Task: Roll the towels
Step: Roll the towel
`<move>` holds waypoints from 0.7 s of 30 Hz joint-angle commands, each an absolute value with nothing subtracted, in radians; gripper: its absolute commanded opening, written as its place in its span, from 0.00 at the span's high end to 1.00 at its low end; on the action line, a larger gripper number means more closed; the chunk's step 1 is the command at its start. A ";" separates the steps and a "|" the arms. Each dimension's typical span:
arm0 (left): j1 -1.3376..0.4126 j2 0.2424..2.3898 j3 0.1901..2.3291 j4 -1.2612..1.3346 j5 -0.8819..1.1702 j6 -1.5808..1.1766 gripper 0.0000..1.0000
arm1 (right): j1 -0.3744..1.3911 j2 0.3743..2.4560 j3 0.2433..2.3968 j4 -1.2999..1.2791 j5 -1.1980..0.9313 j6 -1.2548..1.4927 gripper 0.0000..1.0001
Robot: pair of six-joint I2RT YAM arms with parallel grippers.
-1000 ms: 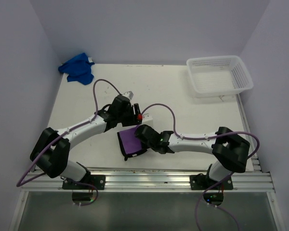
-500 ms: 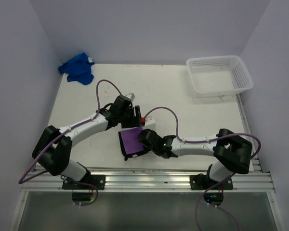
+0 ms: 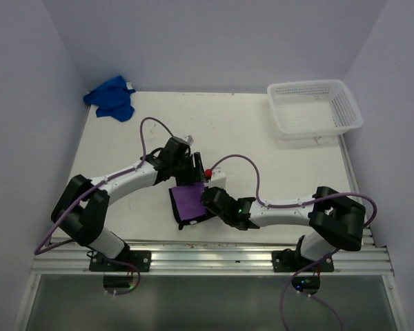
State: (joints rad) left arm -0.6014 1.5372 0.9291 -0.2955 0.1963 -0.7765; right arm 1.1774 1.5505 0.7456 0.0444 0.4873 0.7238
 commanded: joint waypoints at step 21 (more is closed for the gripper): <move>-0.643 1.629 0.988 -0.342 0.103 -0.746 0.42 | 1.190 1.551 0.798 0.094 0.534 0.684 1.00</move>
State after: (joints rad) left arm -0.6338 1.6150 0.9466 -0.3241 0.1333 -0.7715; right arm 1.1820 1.5509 0.7498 0.0536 0.4885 0.6979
